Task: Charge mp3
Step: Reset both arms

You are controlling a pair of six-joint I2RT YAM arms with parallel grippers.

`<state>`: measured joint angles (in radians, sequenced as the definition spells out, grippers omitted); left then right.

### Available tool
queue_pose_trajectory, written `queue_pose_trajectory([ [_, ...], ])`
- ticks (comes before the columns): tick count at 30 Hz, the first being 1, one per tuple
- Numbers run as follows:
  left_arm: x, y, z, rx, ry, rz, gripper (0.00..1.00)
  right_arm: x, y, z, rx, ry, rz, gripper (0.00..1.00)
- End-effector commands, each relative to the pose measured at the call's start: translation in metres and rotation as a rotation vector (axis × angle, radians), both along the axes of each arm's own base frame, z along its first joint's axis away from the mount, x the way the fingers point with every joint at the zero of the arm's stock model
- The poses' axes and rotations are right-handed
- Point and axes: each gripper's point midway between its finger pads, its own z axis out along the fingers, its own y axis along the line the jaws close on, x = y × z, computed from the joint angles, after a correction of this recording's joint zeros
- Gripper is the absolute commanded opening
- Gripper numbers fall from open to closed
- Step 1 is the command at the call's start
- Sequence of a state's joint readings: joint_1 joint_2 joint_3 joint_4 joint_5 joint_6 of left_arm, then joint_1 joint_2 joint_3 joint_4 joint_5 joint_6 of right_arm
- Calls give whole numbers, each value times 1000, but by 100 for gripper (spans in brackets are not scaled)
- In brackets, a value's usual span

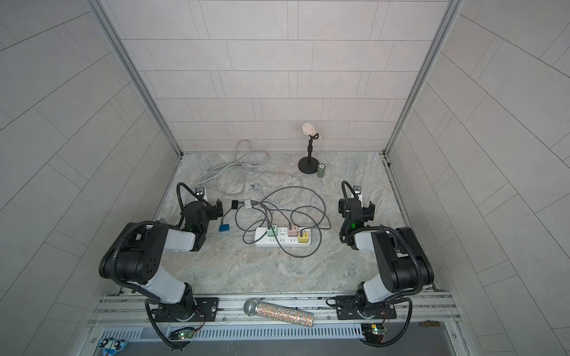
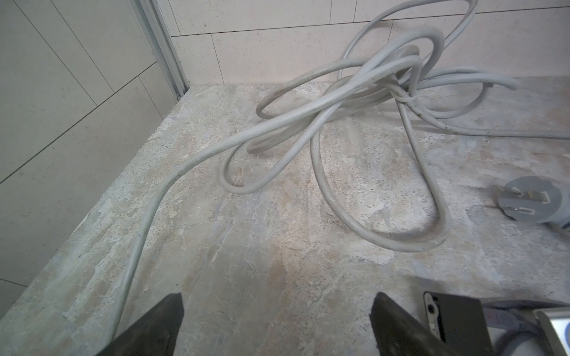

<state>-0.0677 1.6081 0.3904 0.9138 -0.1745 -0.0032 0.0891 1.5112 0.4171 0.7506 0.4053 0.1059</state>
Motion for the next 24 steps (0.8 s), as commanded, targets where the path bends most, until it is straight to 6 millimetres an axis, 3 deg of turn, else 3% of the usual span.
queue_pose_trajectory([
  [1, 5, 3, 12, 0, -31, 13, 100, -1, -2, 1, -4, -1, -13, 100],
  [12, 5, 3, 12, 1, -32, 13, 99, -1, -2, 2, -4, -5, -12, 100],
  [13, 4, -4, 13, -4, -42, -33, 100, -1, -2, 2, -4, -5, -14, 100],
  [14, 1, -21, 14, -3, -63, -139, 100, 2, 8, 1, 6, 0, 61, 100],
  [16, -10, -29, 20, 4, -132, -191, 100, 5, 52, 0, -6, 17, 351, 100],
  [18, -21, -20, 20, 27, -168, -121, 100, -6, 37, 4, 10, -50, 264, 100],
  [20, -27, 19, 23, 25, -186, 132, 100, -11, -8, 5, 1, -83, -32, 100],
  [21, -28, 27, 24, 18, -186, 184, 100, -8, -8, 5, 6, -69, -35, 100],
  [22, -27, 17, 23, 5, -181, 115, 100, -3, 0, 1, 12, -18, 19, 100],
  [24, -19, -28, 19, 29, -161, -164, 99, 2, 13, 1, 10, -7, 101, 100],
])
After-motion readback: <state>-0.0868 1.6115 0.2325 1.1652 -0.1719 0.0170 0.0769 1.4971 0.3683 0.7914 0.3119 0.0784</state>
